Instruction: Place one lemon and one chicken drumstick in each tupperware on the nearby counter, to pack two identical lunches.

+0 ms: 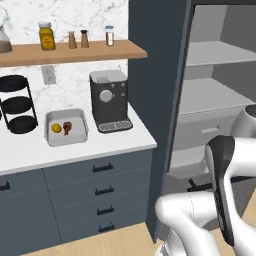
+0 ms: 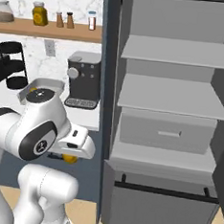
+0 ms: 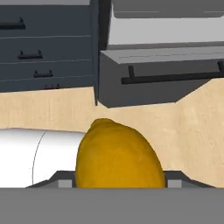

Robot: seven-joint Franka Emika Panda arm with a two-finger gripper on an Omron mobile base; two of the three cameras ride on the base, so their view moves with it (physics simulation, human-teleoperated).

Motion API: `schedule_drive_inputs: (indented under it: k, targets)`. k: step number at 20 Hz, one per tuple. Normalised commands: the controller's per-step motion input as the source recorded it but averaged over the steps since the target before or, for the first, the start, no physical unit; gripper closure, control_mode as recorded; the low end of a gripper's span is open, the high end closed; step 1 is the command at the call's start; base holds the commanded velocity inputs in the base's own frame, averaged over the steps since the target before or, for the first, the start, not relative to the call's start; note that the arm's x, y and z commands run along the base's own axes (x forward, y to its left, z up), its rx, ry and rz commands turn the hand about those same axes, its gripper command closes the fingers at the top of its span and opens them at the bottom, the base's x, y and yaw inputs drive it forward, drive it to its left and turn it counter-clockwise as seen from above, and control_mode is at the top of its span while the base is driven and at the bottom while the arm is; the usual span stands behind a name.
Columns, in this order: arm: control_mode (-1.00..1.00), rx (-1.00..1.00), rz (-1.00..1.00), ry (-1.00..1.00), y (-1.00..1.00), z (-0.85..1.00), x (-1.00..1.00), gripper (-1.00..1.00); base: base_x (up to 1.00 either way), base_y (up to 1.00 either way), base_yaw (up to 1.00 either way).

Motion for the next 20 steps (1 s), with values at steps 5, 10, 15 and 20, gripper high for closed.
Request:
schedule_drive_inputs:
  k: [5,10,15,20]
  targets:
    - [1.00,0.00,0.00,0.00,0.00,0.00,0.00,1.00,0.00,1.00,0.13]
    - [1.00,0.00,0.00,0.00,0.00,0.00,0.00,1.00,0.00,1.00,0.13]
    - [1.00,0.00,0.00,0.00,0.00,0.00,0.00,1.00,0.07,1.00,0.09]
    - [1.00,0.00,0.00,0.00,0.00,0.00,0.00,1.00,0.37,1.00,0.05]
